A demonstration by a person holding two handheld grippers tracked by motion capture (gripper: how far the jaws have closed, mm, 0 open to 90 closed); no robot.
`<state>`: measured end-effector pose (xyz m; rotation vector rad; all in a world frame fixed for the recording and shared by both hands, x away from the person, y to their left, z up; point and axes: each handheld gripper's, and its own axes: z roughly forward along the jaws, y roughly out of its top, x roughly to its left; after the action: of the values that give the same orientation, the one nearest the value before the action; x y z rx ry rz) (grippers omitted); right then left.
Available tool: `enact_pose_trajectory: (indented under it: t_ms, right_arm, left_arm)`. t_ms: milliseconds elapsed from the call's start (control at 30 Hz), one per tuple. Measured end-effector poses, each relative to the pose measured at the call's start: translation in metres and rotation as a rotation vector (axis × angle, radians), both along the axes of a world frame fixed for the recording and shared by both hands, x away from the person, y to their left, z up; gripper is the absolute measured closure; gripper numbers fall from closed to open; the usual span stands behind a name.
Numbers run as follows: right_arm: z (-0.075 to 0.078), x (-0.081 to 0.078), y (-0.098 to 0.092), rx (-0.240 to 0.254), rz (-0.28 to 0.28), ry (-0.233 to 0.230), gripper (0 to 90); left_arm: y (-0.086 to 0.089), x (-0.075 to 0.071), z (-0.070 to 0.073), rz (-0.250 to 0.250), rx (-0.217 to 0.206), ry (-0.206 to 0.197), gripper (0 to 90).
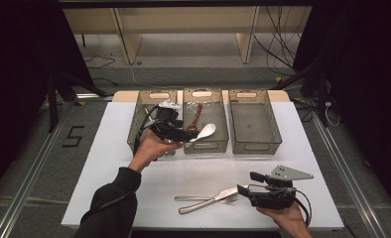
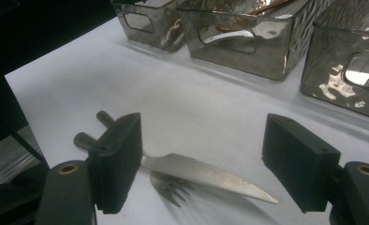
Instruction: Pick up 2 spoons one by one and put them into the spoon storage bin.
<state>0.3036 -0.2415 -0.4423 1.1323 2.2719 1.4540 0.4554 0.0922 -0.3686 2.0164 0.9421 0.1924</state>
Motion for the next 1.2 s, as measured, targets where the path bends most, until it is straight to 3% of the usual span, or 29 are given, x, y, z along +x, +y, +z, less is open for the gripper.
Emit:
enact_pose_trajectory:
  t_ms: [500,767,1033,1200]
  right_arm:
    - [0.000,0.001,0.001,0.000,0.006,0.002,29.5]
    - [0.002,0.000,0.005,-0.005,0.026,-0.004,29.1]
    - [0.005,0.001,0.014,-0.031,0.058,-0.009,28.5]
    - [0.007,0.003,0.021,-0.056,0.088,-0.012,28.3]
  left_arm:
    - [0.034,-0.031,-0.023,0.027,-0.082,-0.013,19.7]
    - [0.054,-0.051,-0.037,0.049,-0.101,-0.021,18.4]
    - [0.067,-0.075,-0.047,0.070,-0.161,-0.067,18.1]
    - [0.075,-0.086,-0.054,0.053,-0.176,-0.079,17.1]
